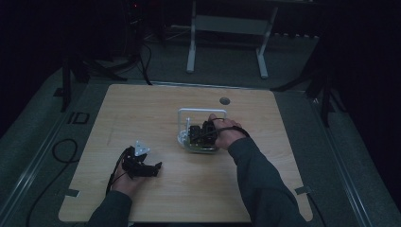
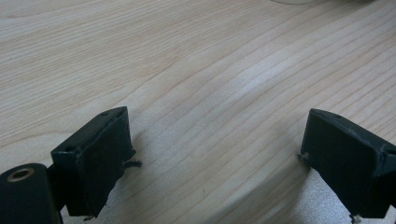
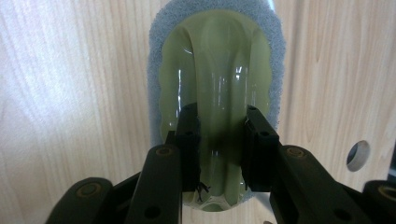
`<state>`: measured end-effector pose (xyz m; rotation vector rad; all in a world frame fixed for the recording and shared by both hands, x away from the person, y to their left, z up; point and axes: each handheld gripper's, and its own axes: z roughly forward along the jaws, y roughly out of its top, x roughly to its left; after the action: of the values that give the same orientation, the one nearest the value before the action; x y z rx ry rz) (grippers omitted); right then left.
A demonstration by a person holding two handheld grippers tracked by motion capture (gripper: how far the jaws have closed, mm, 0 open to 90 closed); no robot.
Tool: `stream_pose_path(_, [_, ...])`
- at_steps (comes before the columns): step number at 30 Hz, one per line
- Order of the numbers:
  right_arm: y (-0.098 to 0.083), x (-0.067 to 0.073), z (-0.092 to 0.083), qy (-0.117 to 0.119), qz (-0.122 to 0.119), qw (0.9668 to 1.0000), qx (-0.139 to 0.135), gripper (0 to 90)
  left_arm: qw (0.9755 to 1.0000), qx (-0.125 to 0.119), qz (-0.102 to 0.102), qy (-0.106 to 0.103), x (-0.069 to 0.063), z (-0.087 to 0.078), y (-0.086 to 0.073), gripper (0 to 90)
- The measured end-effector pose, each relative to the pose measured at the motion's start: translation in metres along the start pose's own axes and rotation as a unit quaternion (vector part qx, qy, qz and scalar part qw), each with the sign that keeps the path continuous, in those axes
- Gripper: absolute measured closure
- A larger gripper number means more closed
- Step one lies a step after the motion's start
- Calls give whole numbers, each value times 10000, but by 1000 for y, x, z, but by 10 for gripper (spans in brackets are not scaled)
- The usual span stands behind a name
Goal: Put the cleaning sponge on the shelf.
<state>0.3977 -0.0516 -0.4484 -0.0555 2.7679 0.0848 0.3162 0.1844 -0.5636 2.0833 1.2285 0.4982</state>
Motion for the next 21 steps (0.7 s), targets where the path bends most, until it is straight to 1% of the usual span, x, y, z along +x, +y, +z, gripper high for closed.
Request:
stream_pose_path(3, [4, -2, 1, -49, -26, 10000, 10, 716, 10000, -1, -2, 1, 0, 0, 0, 87])
stream_pose_path(4, [5, -3, 2, -30, -17, 10000, 28, 715, 10000, -1, -2, 0, 0, 0, 0, 87])
stream_pose_path(9, [6, -4, 9, -79, -43, 9999, 117, 715, 10000, -1, -1, 1, 0, 0, 0, 87])
stream_pose_path(10, [5, -5, 13, -102, -54, 9998, 141, 716, 10000, 0, -2, 1, 0, 0, 0, 87])
stream_pose_path(21, [4, -8, 18, -187, -35, 9998, 35, 715, 10000, -3, -5, 0, 0, 0, 0, 87])
